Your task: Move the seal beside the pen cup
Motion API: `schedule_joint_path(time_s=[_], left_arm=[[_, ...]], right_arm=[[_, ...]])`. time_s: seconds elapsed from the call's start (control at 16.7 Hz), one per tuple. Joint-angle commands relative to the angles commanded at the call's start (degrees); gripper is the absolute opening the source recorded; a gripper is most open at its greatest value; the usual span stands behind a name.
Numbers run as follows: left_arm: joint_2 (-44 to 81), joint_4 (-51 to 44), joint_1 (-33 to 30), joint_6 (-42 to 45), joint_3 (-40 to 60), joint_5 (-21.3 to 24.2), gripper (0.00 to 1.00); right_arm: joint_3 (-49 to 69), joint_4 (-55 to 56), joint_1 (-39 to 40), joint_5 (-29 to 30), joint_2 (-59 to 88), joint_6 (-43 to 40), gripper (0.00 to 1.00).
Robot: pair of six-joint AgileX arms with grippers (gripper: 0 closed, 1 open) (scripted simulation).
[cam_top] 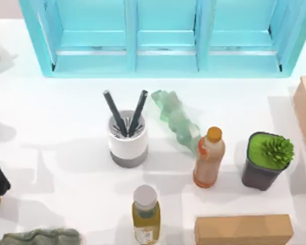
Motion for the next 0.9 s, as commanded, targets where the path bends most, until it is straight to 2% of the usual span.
schedule_joint_path(time_s=[0.24, 0.42, 0.66, 0.9], left_arm=[[1.74, -1.5, 0.28, 0.25, 1.75, -0.07, 1.0], [8.91, -7.26, 1.14, 1.21, 8.93, -0.12, 1.0], [26.86, -19.81, 2.75, 3.21, 26.28, -0.01, 1.0], [52.13, -35.63, 4.74, 5.6, 48.55, 0.12, 1.0]], right_arm=[[0.0, 0.0, 0.0, 0.0, 0.0, 0.0, 1.0], [0.0, 0.0, 0.0, 0.0, 0.0, 0.0, 1.0], [0.0, 0.0, 0.0, 0.0, 0.0, 0.0, 1.0], [0.0, 0.0, 0.0, 0.0, 0.0, 0.0, 1.0]])
